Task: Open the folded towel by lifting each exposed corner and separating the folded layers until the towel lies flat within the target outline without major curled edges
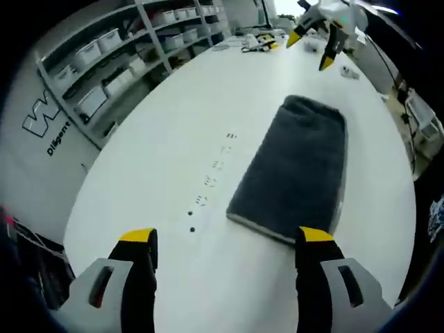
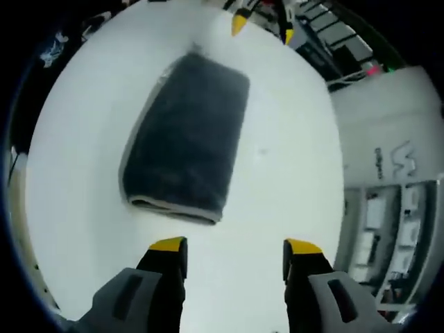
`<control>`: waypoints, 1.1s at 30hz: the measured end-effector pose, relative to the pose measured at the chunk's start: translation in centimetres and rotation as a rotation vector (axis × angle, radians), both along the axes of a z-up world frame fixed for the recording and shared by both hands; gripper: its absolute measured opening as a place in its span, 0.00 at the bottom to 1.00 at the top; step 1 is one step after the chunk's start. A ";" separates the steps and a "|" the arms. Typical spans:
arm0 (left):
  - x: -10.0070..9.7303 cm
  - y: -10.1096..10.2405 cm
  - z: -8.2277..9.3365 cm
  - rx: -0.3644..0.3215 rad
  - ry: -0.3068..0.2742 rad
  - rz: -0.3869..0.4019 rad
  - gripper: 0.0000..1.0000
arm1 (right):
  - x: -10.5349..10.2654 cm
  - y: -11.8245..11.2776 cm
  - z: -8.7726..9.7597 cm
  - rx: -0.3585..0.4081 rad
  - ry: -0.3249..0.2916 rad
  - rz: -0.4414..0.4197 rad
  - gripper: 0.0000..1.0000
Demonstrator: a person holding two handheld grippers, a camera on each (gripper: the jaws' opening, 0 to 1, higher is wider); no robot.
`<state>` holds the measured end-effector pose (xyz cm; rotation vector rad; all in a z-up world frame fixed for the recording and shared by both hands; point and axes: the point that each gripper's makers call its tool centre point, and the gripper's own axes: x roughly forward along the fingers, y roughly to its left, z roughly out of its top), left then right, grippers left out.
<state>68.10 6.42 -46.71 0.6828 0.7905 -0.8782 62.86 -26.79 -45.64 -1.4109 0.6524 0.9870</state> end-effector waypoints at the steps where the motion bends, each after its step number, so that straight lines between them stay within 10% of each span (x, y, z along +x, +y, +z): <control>1: 0.1 0.0 0.2 -0.001 0.000 -0.002 0.77 | 0.0 0.2 0.2 -0.003 -0.004 0.006 0.51; 12: -0.8 -0.8 -1.2 0.012 0.056 -0.056 0.75 | 0.5 1.0 -0.3 0.035 0.060 0.037 0.49; 28: 1.6 -0.8 4.3 0.062 0.051 -0.083 0.74 | 4.7 1.0 8.0 0.057 -0.005 0.040 0.45; 33: 2.3 -0.3 3.5 0.099 0.047 -0.095 0.73 | 4.8 0.7 7.0 0.044 0.048 0.032 0.44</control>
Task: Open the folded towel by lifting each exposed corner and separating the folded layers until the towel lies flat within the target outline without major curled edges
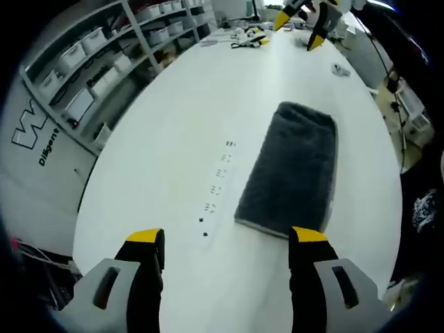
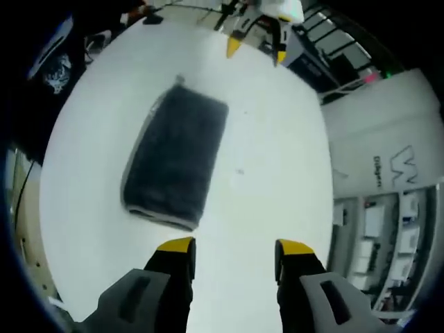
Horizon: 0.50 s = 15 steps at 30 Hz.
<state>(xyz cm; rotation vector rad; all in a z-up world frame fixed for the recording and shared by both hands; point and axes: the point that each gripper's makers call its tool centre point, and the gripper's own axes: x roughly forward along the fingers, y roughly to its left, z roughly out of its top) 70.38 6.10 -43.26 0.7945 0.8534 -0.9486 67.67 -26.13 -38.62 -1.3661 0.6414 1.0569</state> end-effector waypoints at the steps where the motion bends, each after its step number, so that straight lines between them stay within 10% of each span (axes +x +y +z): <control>1: 0.2 0.0 -0.1 -0.003 0.005 0.000 0.75 | 0.0 -0.1 -0.3 -0.007 0.006 0.000 0.44; 15: 1.6 -0.7 -2.6 0.003 0.052 0.005 0.76 | -0.3 -0.1 -3.4 -0.011 0.045 0.020 0.41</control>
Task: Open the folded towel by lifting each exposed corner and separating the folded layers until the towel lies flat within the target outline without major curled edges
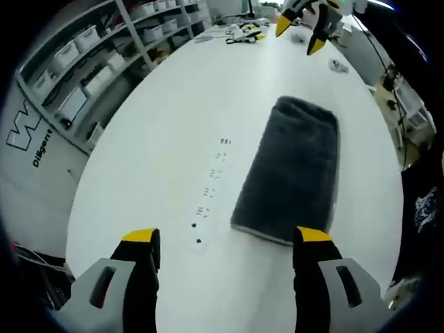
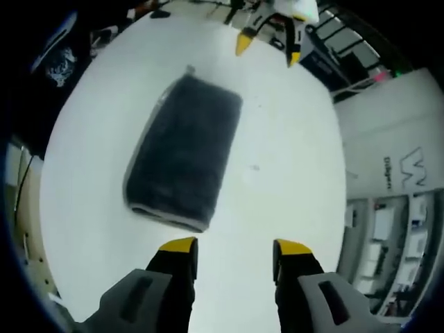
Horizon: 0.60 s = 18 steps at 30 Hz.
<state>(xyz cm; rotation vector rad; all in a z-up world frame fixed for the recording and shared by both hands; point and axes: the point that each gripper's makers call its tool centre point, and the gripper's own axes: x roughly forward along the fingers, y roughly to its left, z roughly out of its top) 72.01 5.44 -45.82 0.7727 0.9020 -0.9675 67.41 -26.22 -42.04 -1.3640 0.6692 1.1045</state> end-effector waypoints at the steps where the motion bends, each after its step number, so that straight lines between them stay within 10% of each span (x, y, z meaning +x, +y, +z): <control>1: 0.4 0.1 -0.3 0.004 -0.005 0.009 0.77 | 0.0 0.0 -0.1 -0.003 -0.001 0.001 0.41; 18: -1.1 -1.2 -2.3 0.009 0.021 -0.032 0.75 | -0.6 0.3 -2.9 -0.010 0.027 -0.001 0.42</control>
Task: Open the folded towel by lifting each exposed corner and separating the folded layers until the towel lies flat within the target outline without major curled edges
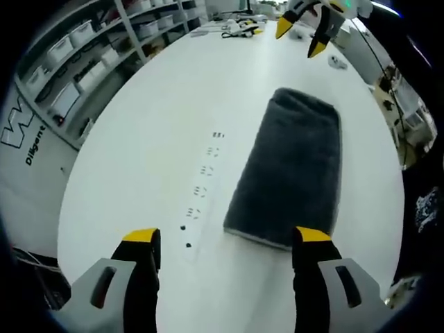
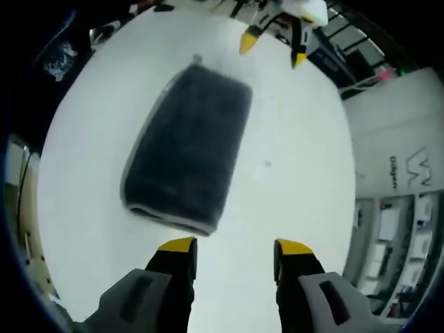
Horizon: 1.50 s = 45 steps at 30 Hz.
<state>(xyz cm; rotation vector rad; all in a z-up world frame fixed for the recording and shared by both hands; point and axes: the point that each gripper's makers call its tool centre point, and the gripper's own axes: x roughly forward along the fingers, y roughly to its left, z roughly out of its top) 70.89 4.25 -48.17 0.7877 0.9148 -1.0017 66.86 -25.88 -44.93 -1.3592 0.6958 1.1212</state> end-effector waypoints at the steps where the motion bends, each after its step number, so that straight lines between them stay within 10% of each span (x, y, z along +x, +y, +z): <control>1: -0.3 -0.1 -0.2 0.002 -0.002 -0.001 0.75 | 0.0 0.1 -0.1 -0.001 0.003 0.002 0.42; 20: -1.7 -0.9 -3.0 0.008 -0.003 -0.027 0.83 | -0.4 -0.6 -3.2 -0.026 0.051 -0.007 0.53; 45: 1.6 -0.1 -5.9 0.053 0.026 -0.068 0.71 | -1.5 -1.1 -8.0 -0.072 0.096 -0.007 0.35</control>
